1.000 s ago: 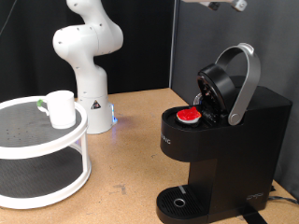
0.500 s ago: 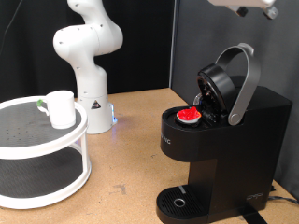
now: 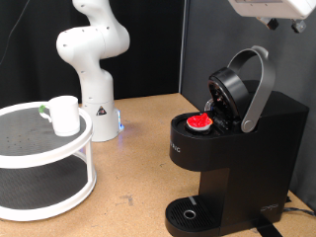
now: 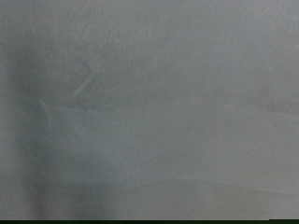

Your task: Make a cup of coffee with the keurig machine

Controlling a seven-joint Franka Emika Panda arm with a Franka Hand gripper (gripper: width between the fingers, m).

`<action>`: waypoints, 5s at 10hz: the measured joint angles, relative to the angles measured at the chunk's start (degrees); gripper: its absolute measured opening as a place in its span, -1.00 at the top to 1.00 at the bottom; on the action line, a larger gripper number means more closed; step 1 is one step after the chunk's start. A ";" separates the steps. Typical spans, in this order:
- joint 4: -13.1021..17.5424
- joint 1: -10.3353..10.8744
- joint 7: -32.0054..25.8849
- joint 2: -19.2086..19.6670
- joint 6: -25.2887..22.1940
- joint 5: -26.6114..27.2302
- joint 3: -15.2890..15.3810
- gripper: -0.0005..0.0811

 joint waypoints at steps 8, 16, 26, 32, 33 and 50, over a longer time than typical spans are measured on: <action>-2.04 -1.12 -0.08 0.63 -0.94 -6.32 -0.62 0.89; -2.80 -3.59 -5.87 -1.53 -8.71 -6.65 -5.04 0.98; -6.45 -7.83 -8.09 -3.85 -8.61 -15.05 -7.43 0.98; -8.39 -8.75 -7.10 -3.93 -5.00 -20.66 -7.55 0.98; -8.40 -8.79 -6.67 -3.86 -5.02 -21.35 -7.55 0.98; -9.60 -10.79 -4.33 3.75 -4.12 -26.92 -8.64 0.98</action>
